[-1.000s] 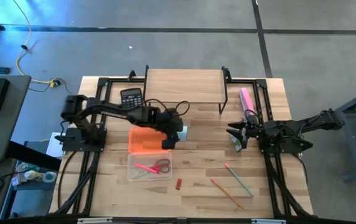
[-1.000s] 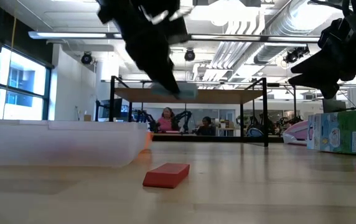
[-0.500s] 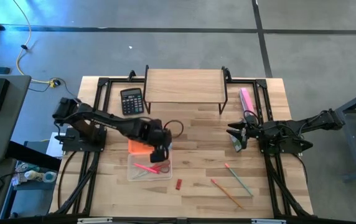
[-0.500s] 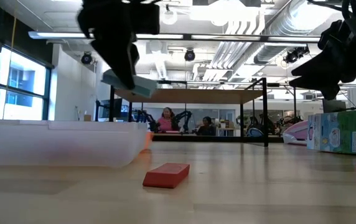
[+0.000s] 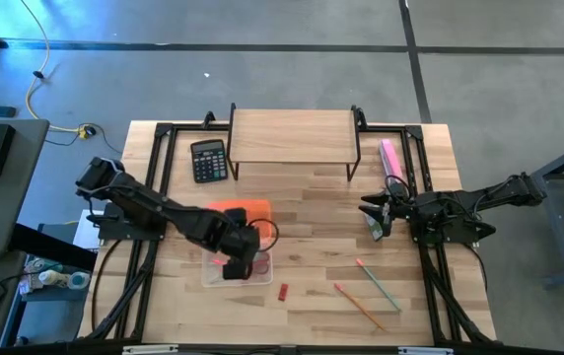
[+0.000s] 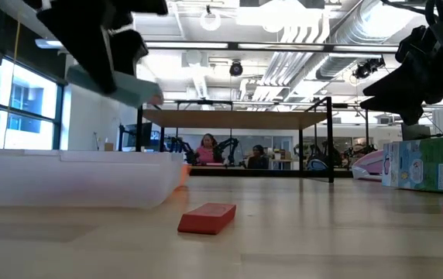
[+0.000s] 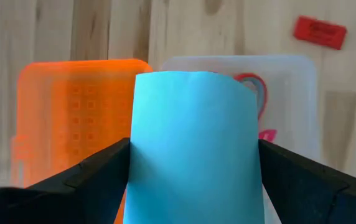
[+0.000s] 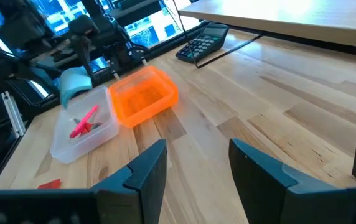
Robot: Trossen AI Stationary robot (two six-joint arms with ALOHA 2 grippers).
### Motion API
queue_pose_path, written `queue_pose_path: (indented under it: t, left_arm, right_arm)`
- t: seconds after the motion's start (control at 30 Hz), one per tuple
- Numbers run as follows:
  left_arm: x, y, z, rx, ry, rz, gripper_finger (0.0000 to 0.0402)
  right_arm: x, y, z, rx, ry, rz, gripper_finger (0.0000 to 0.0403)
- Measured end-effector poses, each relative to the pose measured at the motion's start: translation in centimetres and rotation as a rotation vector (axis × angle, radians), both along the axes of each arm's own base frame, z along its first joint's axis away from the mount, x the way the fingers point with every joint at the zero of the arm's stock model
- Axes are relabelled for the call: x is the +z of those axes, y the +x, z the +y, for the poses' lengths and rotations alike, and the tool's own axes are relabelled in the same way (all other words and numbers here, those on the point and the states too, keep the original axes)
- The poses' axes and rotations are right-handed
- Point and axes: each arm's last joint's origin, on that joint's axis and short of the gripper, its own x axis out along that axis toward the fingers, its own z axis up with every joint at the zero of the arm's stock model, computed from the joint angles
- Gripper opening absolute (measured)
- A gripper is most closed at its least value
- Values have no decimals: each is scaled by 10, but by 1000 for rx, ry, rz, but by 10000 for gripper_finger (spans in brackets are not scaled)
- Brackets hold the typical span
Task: Pack school essentials
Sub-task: Put the blue sticky note into the supply box
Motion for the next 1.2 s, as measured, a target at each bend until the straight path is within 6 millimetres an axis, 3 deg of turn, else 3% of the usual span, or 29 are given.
queue_pose_path:
  t: [0.23, 0.57, 0.8, 1.1, 1.2]
  left_arm:
    - [-22, -14, -17, 29, -56, -136, 320]
    - [-51, -21, -18, -4, -138, -253, 320]
    - [-58, -21, -17, 10, -170, -264, 324]
    - [-63, -19, -13, 17, -178, -243, 392]
    - [-63, -19, -12, 8, -193, -240, 397]
  right_arm:
    - [0, 0, 0, 0, 0, 0, 165]
    - [0, 0, 0, 0, 0, 1, 165]
    - [0, 0, 0, 0, 0, 1, 165]
    - [0, 0, 0, 0, 0, 1, 165]
    - [0, 0, 0, 0, 0, 1, 165]
